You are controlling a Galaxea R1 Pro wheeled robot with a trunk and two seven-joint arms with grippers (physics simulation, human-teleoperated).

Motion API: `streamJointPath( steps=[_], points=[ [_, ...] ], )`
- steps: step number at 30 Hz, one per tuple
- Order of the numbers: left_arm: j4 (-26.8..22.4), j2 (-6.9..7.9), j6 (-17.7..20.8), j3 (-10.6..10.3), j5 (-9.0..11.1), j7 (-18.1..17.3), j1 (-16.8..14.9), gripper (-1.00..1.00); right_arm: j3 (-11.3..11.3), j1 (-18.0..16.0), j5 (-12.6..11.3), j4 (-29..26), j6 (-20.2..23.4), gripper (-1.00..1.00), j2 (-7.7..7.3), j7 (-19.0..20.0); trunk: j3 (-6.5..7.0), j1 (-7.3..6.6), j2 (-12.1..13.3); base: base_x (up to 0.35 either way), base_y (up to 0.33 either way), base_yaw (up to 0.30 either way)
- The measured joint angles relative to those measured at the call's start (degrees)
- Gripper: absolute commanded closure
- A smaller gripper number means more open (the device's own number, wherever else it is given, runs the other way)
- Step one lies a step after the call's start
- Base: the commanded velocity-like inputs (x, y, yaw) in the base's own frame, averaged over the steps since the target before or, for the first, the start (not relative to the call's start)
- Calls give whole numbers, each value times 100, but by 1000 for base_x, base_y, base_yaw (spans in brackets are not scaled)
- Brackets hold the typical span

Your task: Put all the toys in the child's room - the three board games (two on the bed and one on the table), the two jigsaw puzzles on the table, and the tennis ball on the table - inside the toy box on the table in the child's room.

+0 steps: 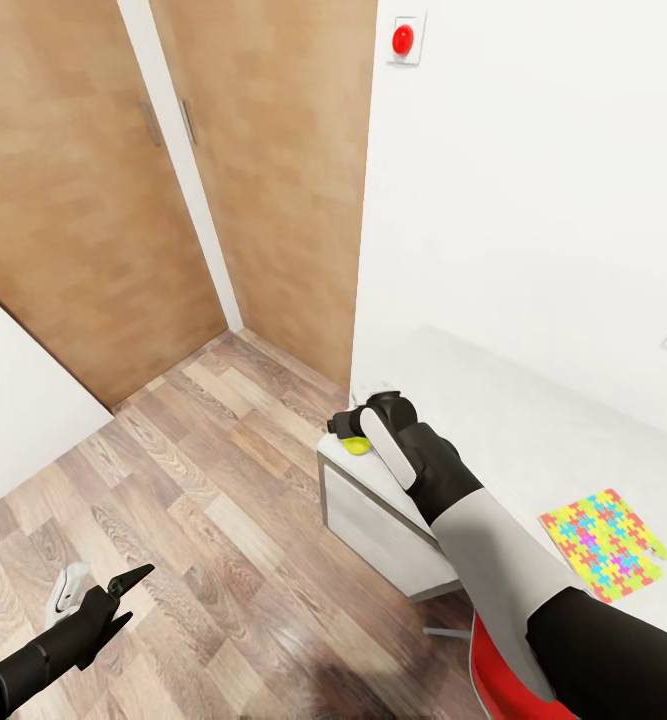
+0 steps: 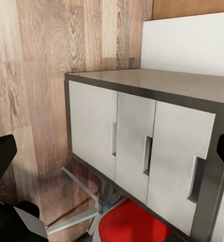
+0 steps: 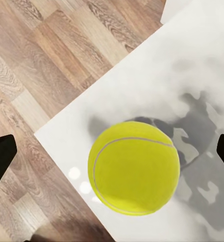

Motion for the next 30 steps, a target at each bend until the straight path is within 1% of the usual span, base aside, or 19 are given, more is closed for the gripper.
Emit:
streamJointPath(
  steps=[23,30],
  points=[
    [0,0,0,0,-6,0,0,-100,-8,-17,0,3,-1,-100,0,9,-9,0,0,0,0,0],
    [0,0,0,0,-9,0,0,-100,-10,-18,4,7,-14,-100,-38,17,-10,0,0,0,0,0]
  ],
)
